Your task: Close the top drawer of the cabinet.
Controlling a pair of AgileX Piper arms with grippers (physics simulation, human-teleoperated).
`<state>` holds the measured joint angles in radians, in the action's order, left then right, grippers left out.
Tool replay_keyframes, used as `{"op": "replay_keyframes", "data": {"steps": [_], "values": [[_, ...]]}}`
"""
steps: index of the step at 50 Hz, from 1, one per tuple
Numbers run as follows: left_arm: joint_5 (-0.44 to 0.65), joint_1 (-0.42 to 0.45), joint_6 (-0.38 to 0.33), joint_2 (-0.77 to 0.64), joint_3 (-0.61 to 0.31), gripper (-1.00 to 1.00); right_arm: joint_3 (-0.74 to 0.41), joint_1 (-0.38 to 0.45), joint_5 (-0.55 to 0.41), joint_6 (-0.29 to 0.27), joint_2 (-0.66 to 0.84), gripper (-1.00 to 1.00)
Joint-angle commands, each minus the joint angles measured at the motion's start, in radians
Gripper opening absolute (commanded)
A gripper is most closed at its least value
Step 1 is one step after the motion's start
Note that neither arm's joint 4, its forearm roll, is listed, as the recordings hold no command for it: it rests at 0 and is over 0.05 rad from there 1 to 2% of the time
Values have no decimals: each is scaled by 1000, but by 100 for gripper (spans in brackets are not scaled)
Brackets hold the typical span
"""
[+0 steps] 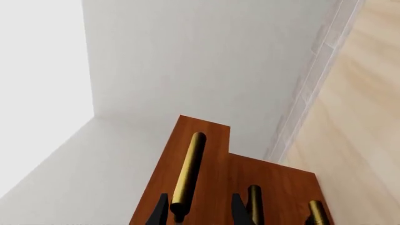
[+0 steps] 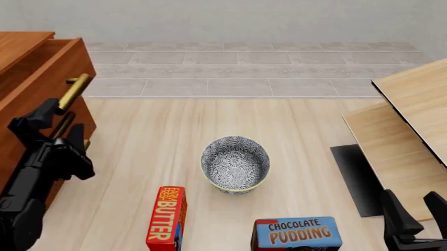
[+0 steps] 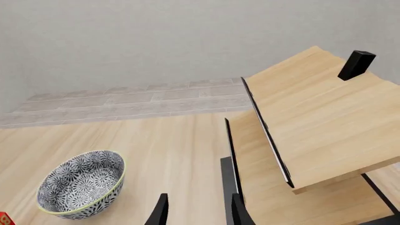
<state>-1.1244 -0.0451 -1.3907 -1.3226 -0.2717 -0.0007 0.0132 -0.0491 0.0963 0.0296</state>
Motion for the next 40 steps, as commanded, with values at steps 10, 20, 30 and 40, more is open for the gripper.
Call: {"op": "replay_keyframes", "data": {"steps": [10, 20, 30, 40], "values": [[-22, -60, -22, -4, 21, 100, 0, -5, 2, 2, 5, 100], [-29, -77, -18, -12, 26, 100, 0, -4, 1, 3, 8, 100], [-10, -94, -18, 6, 19, 100, 0, -3, -2, 3, 8, 100], [0, -105, -16, 16, 14, 100, 0, -5, -2, 1, 7, 100]]}}
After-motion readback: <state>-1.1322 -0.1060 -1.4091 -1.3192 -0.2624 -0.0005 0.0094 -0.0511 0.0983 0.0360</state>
